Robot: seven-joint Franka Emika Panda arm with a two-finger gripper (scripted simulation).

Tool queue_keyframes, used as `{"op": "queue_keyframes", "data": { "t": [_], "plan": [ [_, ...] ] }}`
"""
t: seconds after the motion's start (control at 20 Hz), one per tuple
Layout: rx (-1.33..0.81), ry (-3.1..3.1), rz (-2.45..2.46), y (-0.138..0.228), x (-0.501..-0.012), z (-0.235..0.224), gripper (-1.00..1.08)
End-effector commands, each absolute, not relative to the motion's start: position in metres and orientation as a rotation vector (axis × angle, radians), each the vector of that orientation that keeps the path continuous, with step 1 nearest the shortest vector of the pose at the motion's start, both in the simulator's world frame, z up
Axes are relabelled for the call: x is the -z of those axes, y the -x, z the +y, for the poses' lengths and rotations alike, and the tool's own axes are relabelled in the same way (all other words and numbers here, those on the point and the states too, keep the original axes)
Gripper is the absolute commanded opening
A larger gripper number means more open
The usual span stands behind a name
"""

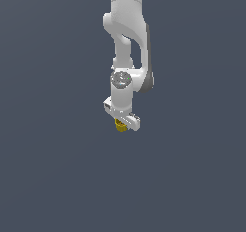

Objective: Pick up the object and move it to a goal position.

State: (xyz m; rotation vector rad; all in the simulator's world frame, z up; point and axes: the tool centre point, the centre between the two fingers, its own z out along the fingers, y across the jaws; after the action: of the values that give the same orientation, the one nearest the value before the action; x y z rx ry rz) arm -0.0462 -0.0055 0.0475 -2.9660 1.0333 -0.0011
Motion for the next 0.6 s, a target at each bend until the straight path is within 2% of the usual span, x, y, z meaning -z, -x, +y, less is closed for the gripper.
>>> {"op": "queue_keyframes", "data": {
  "t": [0.0, 0.55],
  "plan": [
    [0.002, 2.966, 1.033, 0.046, -0.049, -0.006, -1.00],
    [0.001, 2.966, 1.034, 0.043, -0.098, -0.022, -1.00]
  ]
}}
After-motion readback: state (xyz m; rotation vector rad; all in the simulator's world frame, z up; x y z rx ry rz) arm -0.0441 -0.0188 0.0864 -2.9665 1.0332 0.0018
